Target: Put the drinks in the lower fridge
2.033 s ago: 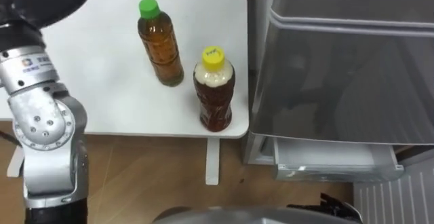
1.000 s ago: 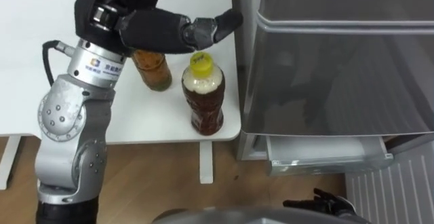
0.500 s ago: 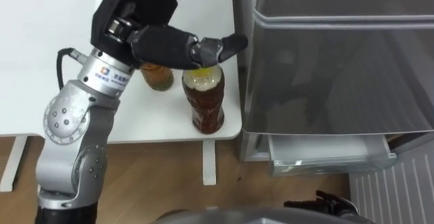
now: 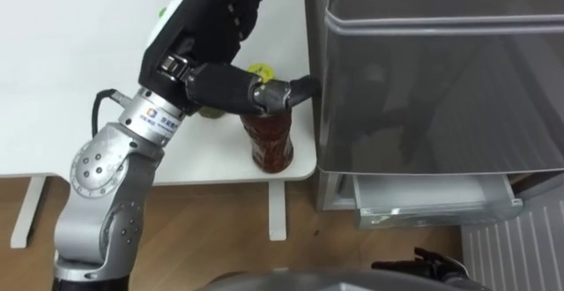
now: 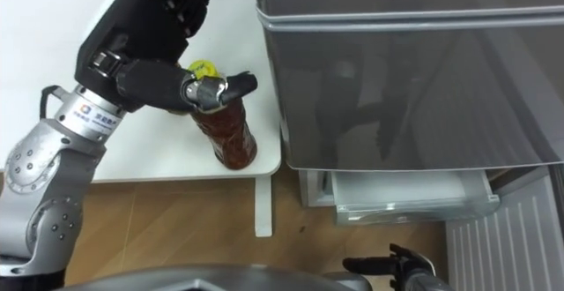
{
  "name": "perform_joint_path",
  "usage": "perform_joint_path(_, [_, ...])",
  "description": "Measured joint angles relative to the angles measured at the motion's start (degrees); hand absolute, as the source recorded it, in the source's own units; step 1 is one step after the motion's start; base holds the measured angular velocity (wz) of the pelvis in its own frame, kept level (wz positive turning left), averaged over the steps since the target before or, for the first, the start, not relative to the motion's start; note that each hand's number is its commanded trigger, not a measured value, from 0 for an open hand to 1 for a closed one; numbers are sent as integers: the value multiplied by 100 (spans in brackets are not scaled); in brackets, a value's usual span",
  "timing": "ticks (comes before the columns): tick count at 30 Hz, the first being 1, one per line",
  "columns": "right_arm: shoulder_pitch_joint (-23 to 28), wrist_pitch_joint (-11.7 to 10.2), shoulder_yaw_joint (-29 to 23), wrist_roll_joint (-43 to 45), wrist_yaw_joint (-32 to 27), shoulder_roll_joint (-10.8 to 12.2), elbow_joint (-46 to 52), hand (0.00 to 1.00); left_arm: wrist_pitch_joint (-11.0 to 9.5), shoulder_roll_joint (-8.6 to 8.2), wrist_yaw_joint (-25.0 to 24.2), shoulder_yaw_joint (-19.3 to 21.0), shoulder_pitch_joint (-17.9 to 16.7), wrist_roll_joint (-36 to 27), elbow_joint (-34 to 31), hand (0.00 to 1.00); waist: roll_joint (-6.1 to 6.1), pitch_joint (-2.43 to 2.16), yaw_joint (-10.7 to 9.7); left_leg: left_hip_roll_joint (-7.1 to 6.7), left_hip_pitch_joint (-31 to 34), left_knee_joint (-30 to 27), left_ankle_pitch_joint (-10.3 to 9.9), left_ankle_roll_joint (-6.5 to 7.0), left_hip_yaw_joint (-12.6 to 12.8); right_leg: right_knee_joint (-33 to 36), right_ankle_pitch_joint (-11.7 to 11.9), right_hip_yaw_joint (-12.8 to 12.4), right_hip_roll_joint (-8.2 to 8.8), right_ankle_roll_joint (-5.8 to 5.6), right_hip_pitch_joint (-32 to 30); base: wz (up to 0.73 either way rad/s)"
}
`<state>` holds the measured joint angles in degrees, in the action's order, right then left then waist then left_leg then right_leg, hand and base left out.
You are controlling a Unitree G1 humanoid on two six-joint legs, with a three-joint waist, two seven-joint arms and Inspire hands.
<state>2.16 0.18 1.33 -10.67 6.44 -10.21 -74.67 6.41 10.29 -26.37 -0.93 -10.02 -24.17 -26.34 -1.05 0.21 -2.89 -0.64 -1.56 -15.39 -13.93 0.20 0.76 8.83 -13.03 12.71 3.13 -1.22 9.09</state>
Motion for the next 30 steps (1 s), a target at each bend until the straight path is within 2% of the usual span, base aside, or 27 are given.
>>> perform_joint_path(5, [8, 61, 13, 8, 3, -11, 61, 0, 29, 0, -39, -49, -14, 0, 57, 0, -2, -1, 12, 0, 4, 2, 0, 0, 0, -1, 0, -3, 0, 0, -2, 0])
perform_joint_path(10, [15, 78, 23, 7, 5, -12, 105, 0, 86, 0, -62, -94, -206, 1, 127, 0, 5, -3, 5, 1, 69, -10, 0, 0, 1, 0, 0, 1, -1, 0, -54, 0])
perform_joint_path(18, [17, 123, 134, -12, 64, -25, 158, 0, 189, 0, -85, -155, -236, 1, 127, 0, 44, -12, 26, 9, 137, -34, 0, 0, 41, 30, 0, 1, 0, 0, -96, 0])
perform_joint_path(30, [53, 118, 180, -22, 74, -28, 165, 0, 196, -3, -127, -157, -417, 169, 351, 0, 65, -3, 34, 12, 111, -25, 0, 0, 60, 21, 0, 2, 0, 0, -73, 0])
